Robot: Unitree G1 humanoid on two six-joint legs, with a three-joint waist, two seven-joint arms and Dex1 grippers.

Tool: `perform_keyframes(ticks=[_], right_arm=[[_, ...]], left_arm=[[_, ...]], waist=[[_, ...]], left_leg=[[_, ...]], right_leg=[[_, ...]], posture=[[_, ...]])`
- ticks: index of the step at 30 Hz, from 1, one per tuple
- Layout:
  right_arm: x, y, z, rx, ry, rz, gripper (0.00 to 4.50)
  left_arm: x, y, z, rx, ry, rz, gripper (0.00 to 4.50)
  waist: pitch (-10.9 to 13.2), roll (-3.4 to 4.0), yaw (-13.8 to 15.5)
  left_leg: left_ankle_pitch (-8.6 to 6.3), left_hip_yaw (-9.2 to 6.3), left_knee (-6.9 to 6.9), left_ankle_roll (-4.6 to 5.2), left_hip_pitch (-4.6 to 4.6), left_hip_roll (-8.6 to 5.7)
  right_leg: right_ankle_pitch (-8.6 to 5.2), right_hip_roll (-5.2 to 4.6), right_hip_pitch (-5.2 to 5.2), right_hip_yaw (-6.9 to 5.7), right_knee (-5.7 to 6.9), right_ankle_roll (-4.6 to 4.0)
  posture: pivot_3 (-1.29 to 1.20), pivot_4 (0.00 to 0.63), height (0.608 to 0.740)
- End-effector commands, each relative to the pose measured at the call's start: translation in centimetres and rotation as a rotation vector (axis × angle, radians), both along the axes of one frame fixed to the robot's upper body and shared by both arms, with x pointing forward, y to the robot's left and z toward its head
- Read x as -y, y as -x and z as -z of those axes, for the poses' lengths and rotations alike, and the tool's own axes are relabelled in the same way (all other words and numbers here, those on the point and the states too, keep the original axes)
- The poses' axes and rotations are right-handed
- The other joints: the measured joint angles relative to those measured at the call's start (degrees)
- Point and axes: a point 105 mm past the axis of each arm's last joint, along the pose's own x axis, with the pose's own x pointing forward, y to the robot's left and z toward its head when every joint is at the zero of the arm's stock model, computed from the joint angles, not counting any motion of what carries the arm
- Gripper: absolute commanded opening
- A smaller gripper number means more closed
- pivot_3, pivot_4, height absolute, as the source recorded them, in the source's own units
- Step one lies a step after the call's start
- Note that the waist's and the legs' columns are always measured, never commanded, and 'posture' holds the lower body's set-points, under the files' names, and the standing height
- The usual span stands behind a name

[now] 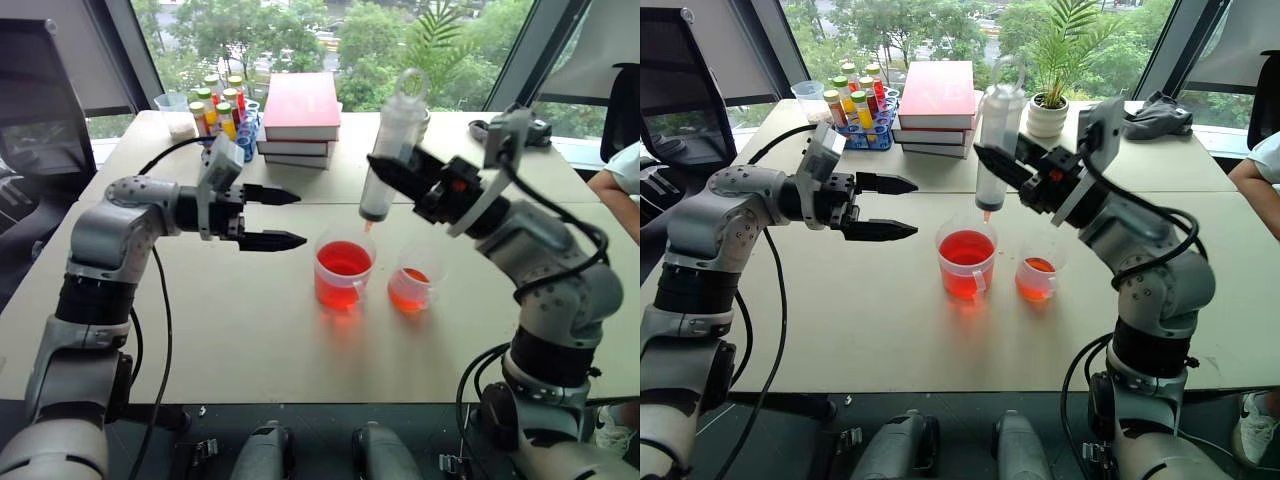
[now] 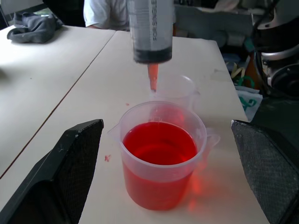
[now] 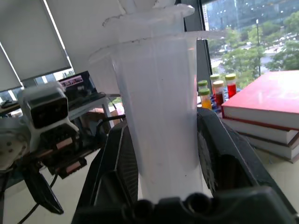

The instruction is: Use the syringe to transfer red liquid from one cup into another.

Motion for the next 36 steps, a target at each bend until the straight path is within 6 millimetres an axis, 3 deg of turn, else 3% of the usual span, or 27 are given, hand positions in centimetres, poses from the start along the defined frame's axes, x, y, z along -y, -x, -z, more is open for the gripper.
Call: perform_keyframes(ticks=[1,8,14,21,24,31,36], right_arm=[[-1.3,0.4,1.5,0.08,0.025,-0.019,1.38],[-2.8,0.0,5.6,0.069,0.078,-0.012,1.38],[-2.9,-0.2,6.3,0.08,0.099,0.0,1.38],[-3.0,0.0,6.6,0.082,0.119,0.001,1.38],[-3.1,0.0,6.6,0.084,0.125,0.001,1.38],[-3.1,0.0,6.3,0.092,0.126,0.0,1.38],[-3.3,0.0,6.1,0.09,0.124,-0.01,1.38]], left_arm=[[0.3,0.3,-1.8,0.042,0.007,0.03,4.5],[1.9,-0.3,-3.0,0.054,0.026,0.05,4.5],[4.2,-0.8,-4.4,0.072,0.082,0.082,4.5],[5.6,-1.0,-4.8,0.053,0.125,0.115,4.5],[6.1,-1.0,-4.6,0.048,0.133,0.123,3.65],[6.1,-0.7,-4.4,0.048,0.124,0.138,0.02],[5.9,-0.8,-5.5,0.087,0.135,0.128,0.02]], waist=[[0.0,0.01,-0.07],[0.0,0.0,0.05],[0.01,0.0,0.01],[0.01,0.0,-0.01],[0.01,0.0,-0.01],[0.01,0.0,0.05],[0.01,0.0,0.04]], left_leg=[[0.0,0.01,0.0,0.0,0.01,0.0],[0.05,0.01,0.03,-0.06,0.13,0.01],[0.05,-0.01,0.19,-0.07,0.13,0.02],[0.05,-0.04,0.37,-0.06,0.13,0.04],[0.04,-0.06,0.46,-0.05,0.13,0.05],[0.04,-0.08,0.52,-0.05,0.13,0.05],[0.04,-0.09,0.52,-0.04,0.13,0.05]], right_leg=[[0.0,0.01,-0.01,0.0,0.0,0.0],[-0.01,0.04,0.02,0.02,0.01,0.0],[-0.01,0.06,0.07,0.03,0.06,0.0],[-0.01,0.09,0.1,0.03,0.19,0.0],[-0.01,0.09,0.14,0.03,0.22,0.0],[-0.01,0.09,0.16,0.02,0.26,0.0],[-0.01,0.09,0.16,0.02,0.26,0.0]], posture=[[0.0,0.15,0.74],[0.0,0.15,0.74],[0.0,0.15,0.74],[0.0,0.15,0.74],[0.0,0.15,0.74],[0.0,0.15,0.74],[0.0,0.15,0.74]])
